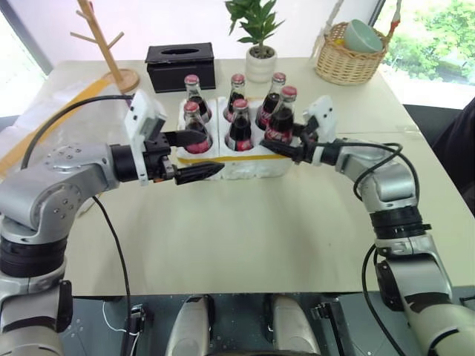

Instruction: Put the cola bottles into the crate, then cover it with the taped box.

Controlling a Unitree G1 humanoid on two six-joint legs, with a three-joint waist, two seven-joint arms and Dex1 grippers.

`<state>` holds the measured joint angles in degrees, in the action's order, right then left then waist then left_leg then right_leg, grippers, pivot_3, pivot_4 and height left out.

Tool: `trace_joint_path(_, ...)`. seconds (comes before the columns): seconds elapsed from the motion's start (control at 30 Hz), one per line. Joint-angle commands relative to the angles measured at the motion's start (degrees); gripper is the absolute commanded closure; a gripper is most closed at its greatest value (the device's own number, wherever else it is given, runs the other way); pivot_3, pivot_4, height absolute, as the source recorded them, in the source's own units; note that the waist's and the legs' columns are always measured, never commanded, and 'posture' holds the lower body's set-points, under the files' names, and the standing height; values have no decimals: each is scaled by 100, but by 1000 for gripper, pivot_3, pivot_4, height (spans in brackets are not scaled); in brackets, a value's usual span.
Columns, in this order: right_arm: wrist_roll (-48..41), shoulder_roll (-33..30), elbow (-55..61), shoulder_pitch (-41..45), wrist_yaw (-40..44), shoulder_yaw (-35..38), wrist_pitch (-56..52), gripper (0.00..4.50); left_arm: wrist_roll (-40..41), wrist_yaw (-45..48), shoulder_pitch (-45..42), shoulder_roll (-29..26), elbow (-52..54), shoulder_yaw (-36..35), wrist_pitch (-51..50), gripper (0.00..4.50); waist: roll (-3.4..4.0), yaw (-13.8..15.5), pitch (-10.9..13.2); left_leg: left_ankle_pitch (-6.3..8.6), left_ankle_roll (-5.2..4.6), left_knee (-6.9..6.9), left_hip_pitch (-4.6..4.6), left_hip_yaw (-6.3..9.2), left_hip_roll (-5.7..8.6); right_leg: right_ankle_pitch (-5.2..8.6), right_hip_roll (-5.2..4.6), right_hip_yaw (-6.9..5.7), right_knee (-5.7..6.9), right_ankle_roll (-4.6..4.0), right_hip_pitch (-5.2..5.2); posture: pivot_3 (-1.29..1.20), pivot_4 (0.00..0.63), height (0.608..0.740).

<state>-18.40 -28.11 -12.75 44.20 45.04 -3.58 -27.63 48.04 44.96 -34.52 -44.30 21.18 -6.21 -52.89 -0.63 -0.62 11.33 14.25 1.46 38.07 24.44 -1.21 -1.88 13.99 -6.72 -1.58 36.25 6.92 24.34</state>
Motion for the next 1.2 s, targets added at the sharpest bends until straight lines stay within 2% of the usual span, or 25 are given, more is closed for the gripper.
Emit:
trace_joint_path(0.03,73,32,-90,121,77,-16,-55,1726,6,15,-71,-46,127,-174,130,0,-3,-6,-2,0,0,0,0,0,0,0,0,0,0,0,0,0,150,736)
trace_joint_path(0.07,107,43,-143,133,57,-19,-50,658,4,20,-70,-58,122,-179,127,0,-3,-10,-2,0,0,0,-1,0,0,0,0,0,0,0,0,0,150,736)
trace_joint_path(0.13,157,43,-203,153,21,-2,-11,54,8,37,-49,-112,135,-210,107,0,-4,-11,-3,0,0,0,-2,0,0,0,1,0,0,0,0,0,150,736)
trace_joint_path(0.2,79,-18,-87,141,64,99,-55,54,49,41,18,-226,179,-314,43,0,-5,-11,-3,0,0,0,-2,0,0,0,0,1,2,0,0,0,150,736)
trace_joint_path(0.33,-377,-396,382,163,407,505,-456,54,179,174,268,-792,333,-773,-143,0,-3,-5,-1,0,0,0,-1,0,-1,0,0,0,1,0,0,0,150,736)
trace_joint_path(0.4,-618,-748,608,219,700,706,-683,54,383,265,423,-1210,395,-1224,-375,0,-7,3,1,0,0,-1,0,1,-1,0,0,-1,-1,0,0,0,150,736)
trace_joint_path(0.6,-1341,-1977,689,442,1977,1209,-1142,54,774,995,1156,-2822,230,-3188,-1419,0,-10,-19,6,1,-1,-8,-4,0,-3,2,0,-3,-4,-1,1,0,150,736)
trace_joint_path(0.63,-1416,-2156,646,467,2222,1241,-1169,54,623,1281,1447,-3074,168,-3646,-1657,0,-9,-34,6,1,-2,-10,-6,-1,-3,2,1,-3,-5,-1,0,0,150,736)
trace_joint_path(0.7,-1495,-2549,633,526,2831,1203,-1114,54,-468,2480,2920,-3535,19,-4993,-2028,0,-2,-86,9,1,-1,-14,-7,-5,-4,2,1,-2,-5,-1,3,0,150,736)
trace_joint_path(0.77,-1509,-2726,653,538,3103,1159,-1036,54,-1206,3341,4123,-3651,-40,-5891,-2054,0,10,-90,10,1,-2,-23,-8,-15,-4,3,0,0,-5,-3,11,0,150,736)
trace_joint_path(0.83,-1646,-2837,630,713,3380,1152,-1124,54,-2096,4340,5569,-3486,-323,-6816,-1588,0,6,-117,12,2,0,-30,-12,-15,-9,12,3,-6,-3,-16,16,0,150,736)
trace_joint_path(0.9,-1835,-2869,632,903,3596,1182,-1298,54,-3005,4735,6708,-3282,-802,-7318,-559,0,14,-161,12,2,1,-37,-12,-19,-11,17,2,-6,-7,-27,20,0,150,736)
trace_joint_path(0.97,-1863,-2837,609,1028,3637,1173,-1326,54,-3332,4754,7192,-3277,-1235,-7467,-21,0,9,-173,13,2,1,-44,-13,-19,-13,24,3,-8,-6,-40,23,0,150,736)
trace_joint_path(1.03,-1849,-2703,527,1228,3569,1148,-1320,54,-3516,4706,7003,-3527,-2001,-7239,326,0,7,-145,12,2,2,-48,-13,-17,-13,26,2,-9,-6,-43,23,0,150,736)
trace_joint_path(1.13,-1851,-2585,511,1376,3548,1130,-1347,54,-3694,4509,6479,-3914,-3042,-6561,1034,0,3,-106,9,2,4,-45,-12,-17,-12,26,1,-8,-8,-44,21,0,150,736)
trace_joint_path(1.2,-1886,-2619,608,1411,3659,1114,-1360,54,-3517,4403,5961,-4200,-3689,-5857,1370,0,3,-90,9,2,4,-46,-11,-20,-11,25,-2,-7,-9,-43,22,0,150,736)
